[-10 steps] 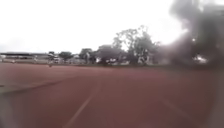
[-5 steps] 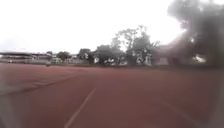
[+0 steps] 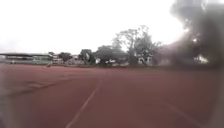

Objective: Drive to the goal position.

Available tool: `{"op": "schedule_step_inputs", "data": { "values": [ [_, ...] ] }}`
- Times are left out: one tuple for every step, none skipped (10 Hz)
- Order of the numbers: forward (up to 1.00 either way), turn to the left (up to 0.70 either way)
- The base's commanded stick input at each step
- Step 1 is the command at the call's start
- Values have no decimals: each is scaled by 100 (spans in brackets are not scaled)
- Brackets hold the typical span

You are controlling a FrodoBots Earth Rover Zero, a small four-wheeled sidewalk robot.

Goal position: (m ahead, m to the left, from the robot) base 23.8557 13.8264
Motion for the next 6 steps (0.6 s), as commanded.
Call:
{"op": "schedule_step_inputs", "data": {
  "values": [
    [70,0],
    [70,0],
    [70,0],
    [70,0],
    [70,0],
    [70,0]
  ]
}}
